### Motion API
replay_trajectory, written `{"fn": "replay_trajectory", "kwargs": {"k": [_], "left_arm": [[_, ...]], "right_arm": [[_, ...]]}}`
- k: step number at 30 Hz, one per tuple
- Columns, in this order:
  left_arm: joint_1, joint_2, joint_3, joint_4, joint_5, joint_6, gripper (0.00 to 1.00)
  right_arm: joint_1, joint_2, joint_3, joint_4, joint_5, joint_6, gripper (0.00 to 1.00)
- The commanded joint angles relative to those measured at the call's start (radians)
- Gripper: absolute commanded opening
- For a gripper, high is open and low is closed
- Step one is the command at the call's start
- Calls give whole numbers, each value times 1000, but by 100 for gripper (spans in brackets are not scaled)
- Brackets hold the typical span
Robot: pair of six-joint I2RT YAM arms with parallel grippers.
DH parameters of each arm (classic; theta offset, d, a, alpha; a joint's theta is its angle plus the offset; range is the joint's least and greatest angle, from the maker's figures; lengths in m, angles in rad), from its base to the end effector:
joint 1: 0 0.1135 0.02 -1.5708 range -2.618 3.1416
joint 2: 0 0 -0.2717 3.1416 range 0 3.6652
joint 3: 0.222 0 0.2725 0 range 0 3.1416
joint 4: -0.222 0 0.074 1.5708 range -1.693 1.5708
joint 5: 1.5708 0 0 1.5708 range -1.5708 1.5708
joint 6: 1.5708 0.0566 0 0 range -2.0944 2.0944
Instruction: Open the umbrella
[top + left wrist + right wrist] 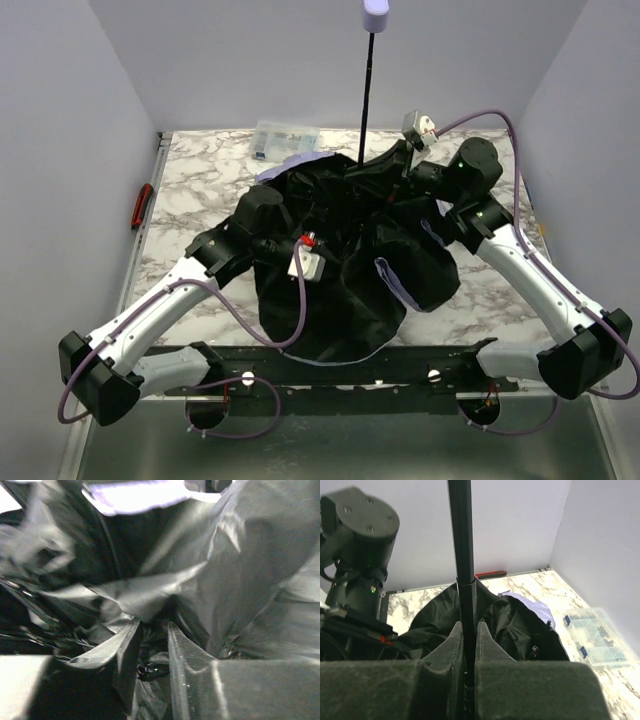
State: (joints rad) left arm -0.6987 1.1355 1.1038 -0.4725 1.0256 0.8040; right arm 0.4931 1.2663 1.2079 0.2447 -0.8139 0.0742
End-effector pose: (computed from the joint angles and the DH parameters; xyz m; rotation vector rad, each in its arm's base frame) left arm 0.1706 -0.2065 0.3615 1.7060 0.9287 -0.9791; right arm 0.2609 0.1869 0.4380 -0.9703 1.1784 1.0176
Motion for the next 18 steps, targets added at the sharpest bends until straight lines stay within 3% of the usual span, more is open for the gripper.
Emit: {"fn": "replay_trajectory", "kwargs": {"k": [1, 9, 12, 18], "left_arm": [[-6, -68, -105, -142, -56, 185, 34], [59, -140, -24, 186, -66, -153, 32], [61, -175, -36, 327, -109, -221, 32], [53, -118, 34, 412, -218, -261, 26]], "right_arm": [[-1, -12, 61, 79, 54, 13, 1], [-1, -37, 5, 7, 47, -28, 1], [-1, -45, -8, -2, 54, -30, 1], [13, -46, -21, -8, 87, -10, 1]]}}
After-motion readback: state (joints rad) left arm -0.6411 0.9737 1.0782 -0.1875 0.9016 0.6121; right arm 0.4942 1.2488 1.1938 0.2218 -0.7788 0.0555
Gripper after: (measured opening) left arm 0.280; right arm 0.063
